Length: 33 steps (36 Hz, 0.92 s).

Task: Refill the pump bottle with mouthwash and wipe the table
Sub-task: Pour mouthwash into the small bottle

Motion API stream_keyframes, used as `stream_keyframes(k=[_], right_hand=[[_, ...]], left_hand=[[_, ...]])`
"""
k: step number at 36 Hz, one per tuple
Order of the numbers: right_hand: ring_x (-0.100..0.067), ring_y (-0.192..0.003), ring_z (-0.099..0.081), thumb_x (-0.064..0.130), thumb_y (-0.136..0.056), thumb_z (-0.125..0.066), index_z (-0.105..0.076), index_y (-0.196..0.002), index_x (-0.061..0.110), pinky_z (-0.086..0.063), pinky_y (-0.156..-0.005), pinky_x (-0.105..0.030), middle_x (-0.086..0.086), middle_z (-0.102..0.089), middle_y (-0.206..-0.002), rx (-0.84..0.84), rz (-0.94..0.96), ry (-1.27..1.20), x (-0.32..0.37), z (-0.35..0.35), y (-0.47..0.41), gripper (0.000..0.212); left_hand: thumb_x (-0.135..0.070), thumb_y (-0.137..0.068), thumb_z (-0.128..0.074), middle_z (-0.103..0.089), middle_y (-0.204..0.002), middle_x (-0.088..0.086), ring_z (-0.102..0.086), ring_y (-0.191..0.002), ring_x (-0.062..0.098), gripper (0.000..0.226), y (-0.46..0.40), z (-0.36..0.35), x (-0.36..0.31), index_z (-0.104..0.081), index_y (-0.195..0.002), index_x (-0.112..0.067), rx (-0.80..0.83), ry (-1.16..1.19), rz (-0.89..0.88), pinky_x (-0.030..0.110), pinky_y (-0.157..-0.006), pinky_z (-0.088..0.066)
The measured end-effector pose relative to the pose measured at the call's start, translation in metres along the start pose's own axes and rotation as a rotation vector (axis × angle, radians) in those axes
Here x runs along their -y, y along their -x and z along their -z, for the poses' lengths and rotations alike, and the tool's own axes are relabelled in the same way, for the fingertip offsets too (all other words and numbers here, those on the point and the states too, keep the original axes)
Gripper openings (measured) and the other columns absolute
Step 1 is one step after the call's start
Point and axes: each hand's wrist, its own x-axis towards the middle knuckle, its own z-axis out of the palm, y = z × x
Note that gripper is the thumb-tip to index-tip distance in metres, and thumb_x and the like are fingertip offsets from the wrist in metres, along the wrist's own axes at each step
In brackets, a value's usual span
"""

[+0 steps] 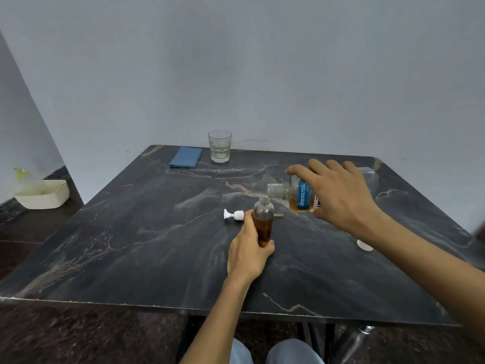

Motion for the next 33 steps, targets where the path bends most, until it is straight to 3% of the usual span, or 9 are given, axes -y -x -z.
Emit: stream_keyframes(k=[4,13,33], right_hand=[[-0.019,-0.102,-0.049,0.026,-0.07,-0.079,-0.017,-0.134,0.041,-0.038,-0.088,-0.035,0.004,-0.05,-0.121,0.005,0.004,0.007,0.0001,-0.0007,-0.0003,0.09],[-0.019,-0.098,-0.049,0.025,-0.069,-0.079,-0.016,-0.132,0.041,-0.037,-0.085,-0.034,0.004,-0.051,-0.117,-0.007,0.006,0.001,-0.0006,-0.0023,-0.0001,0.091],[-0.02,-0.096,-0.05,0.024,-0.065,-0.082,-0.017,-0.131,0.041,-0.039,-0.085,-0.036,0.003,-0.052,-0.115,-0.015,0.014,0.008,-0.0024,-0.0059,-0.0017,0.094]], left_hand=[[-0.029,-0.083,-0.067,-0.054,-0.126,-0.002,-0.056,-0.111,0.021,0.072,0.0003,0.001,-0.0003,-0.014,-0.131,-0.038,0.008,0.008,0.007,0.031,-0.089,-0.042],[-0.029,-0.082,-0.067,-0.055,-0.125,-0.003,-0.056,-0.11,0.02,0.07,0.0007,0.001,-0.0007,-0.013,-0.124,-0.045,0.002,0.01,-0.001,0.031,-0.088,-0.042],[-0.029,-0.082,-0.067,-0.056,-0.122,-0.003,-0.057,-0.108,0.021,0.07,0.0008,0.0003,-0.0001,-0.017,-0.13,-0.037,-0.011,0.01,-0.003,0.029,-0.085,-0.04]])
